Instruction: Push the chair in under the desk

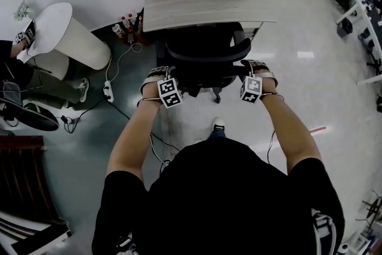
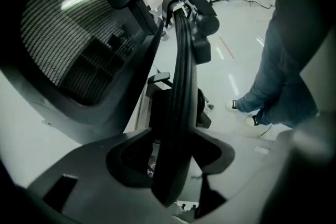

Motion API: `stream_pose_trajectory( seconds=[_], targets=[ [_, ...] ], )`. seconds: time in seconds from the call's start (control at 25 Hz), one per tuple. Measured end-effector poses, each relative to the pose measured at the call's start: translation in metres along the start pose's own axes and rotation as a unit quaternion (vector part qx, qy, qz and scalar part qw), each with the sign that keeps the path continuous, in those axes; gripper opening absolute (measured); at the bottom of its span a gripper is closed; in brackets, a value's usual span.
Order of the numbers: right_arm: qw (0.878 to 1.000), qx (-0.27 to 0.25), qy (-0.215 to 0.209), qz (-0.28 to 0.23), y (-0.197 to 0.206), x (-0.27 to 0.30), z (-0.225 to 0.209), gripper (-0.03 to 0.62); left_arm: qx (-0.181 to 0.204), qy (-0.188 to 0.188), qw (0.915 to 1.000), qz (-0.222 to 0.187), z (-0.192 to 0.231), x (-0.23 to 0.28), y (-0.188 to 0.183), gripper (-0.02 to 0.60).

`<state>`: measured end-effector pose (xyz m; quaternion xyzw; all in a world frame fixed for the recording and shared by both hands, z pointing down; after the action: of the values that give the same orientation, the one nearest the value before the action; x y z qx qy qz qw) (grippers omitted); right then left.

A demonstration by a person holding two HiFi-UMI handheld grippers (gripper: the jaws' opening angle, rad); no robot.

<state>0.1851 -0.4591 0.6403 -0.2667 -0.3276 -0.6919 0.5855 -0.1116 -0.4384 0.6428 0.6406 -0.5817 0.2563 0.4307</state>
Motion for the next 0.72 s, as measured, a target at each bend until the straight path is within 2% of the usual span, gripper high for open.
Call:
stream_pose_trajectory(
  seconds=[0.12, 0.2, 0.36, 0.44, 0.56, 0.72],
  targets=[
    [0.999, 0.028, 0.017, -0.007, -0.001, -0.018, 0.003, 0.241, -0.025, -0.017, 0.9994, -0.017, -0.003, -0.014, 0.003, 0.227],
    [0.998, 0.054, 0.030, -0.019, -0.003, -0.029, 0.004, 0.239, -0.056, -0.025, 0.9975, -0.035, -0.004, -0.024, 0.005, 0.235],
    [0.991, 0.113, 0.052, -0.044, -0.006, -0.052, 0.004, 0.236, -0.123, -0.044, 0.9884, -0.077, -0.005, -0.043, 0.006, 0.235],
    [0.986, 0.145, 0.057, -0.057, -0.008, -0.063, 0.004, 0.235, -0.160, -0.052, 0.9808, -0.100, -0.005, -0.053, 0.007, 0.235],
    [0.976, 0.197, 0.057, -0.077, -0.011, -0.076, 0.005, 0.230, -0.216, -0.060, 0.9647, -0.138, -0.004, -0.066, 0.011, 0.235],
    [0.954, 0.278, 0.044, -0.105, -0.017, -0.092, 0.008, 0.227, -0.279, -0.058, 0.9410, -0.182, -0.005, -0.081, 0.017, 0.235]
  ],
)
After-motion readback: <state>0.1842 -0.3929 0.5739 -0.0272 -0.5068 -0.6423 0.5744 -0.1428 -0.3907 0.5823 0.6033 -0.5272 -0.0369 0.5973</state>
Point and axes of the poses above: the fingertips, and each gripper's own axes: x forward along the fingers, z to its left, y out of its underside, the point moved 8 cm from there along -x, backward along the fingers
